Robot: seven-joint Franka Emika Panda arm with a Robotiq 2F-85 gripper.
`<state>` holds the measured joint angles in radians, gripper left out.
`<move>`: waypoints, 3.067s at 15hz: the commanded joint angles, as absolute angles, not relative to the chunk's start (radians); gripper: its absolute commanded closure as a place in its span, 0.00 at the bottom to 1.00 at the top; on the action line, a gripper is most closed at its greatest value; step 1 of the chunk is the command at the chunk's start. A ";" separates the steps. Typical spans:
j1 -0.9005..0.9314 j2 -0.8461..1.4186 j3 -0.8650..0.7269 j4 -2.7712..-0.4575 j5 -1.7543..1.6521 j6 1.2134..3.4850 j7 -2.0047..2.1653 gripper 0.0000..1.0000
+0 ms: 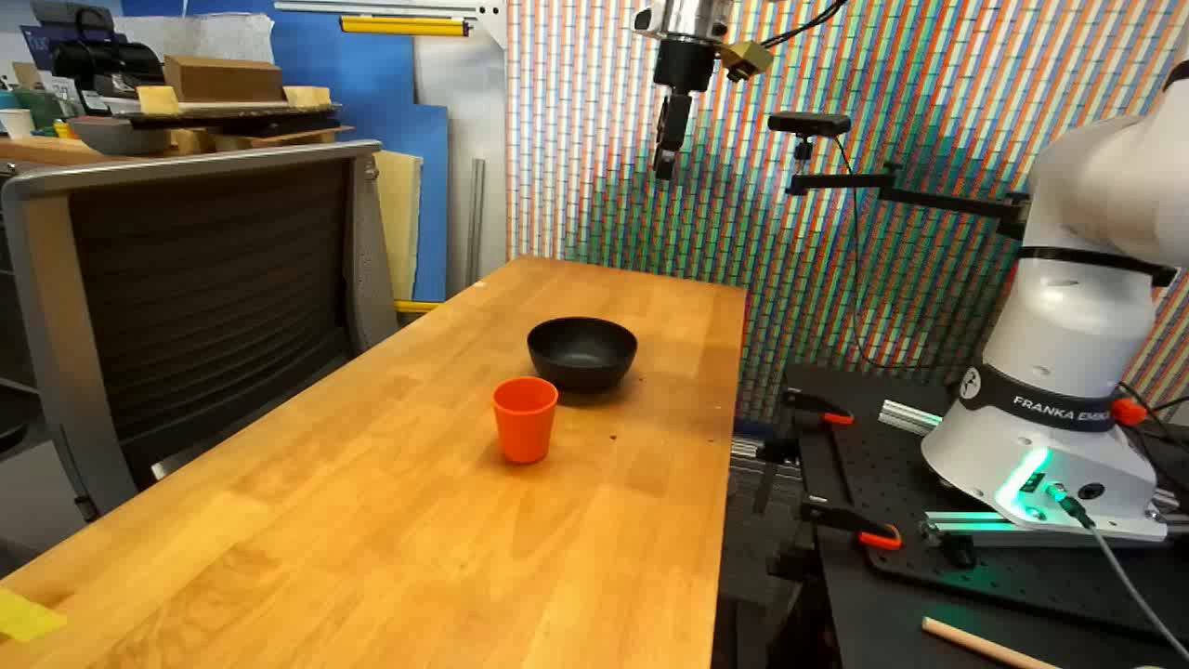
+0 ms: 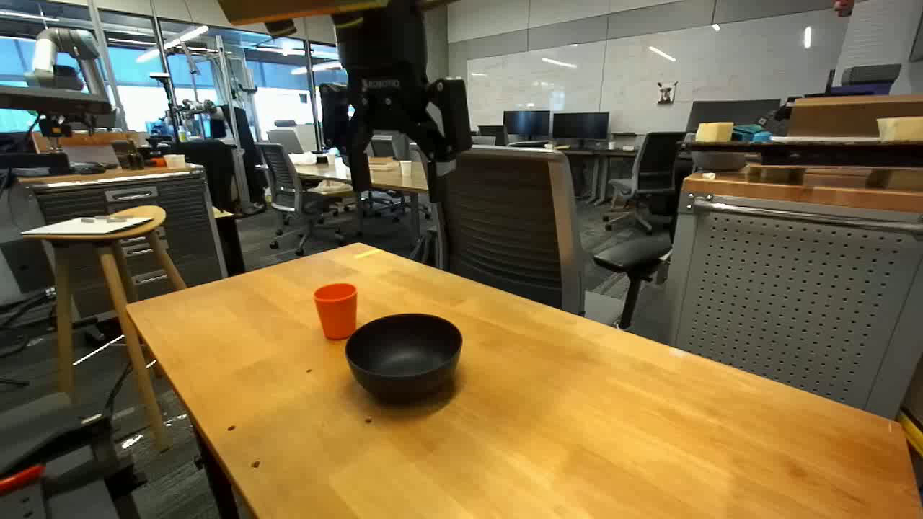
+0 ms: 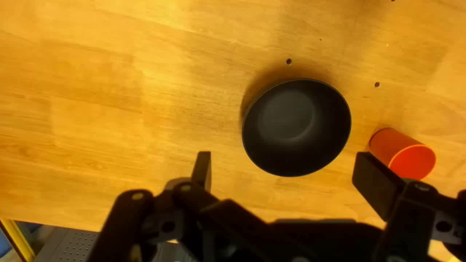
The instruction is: Put the cup in the bowl
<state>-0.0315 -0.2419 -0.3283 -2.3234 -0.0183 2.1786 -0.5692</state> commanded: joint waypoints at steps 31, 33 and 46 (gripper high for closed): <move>0.015 0.771 0.128 -1.328 -0.005 1.654 -0.475 0.00; 0.016 0.766 0.138 -1.318 0.007 1.621 -0.468 0.00; 0.016 0.803 0.142 -1.390 0.028 1.623 -0.452 0.00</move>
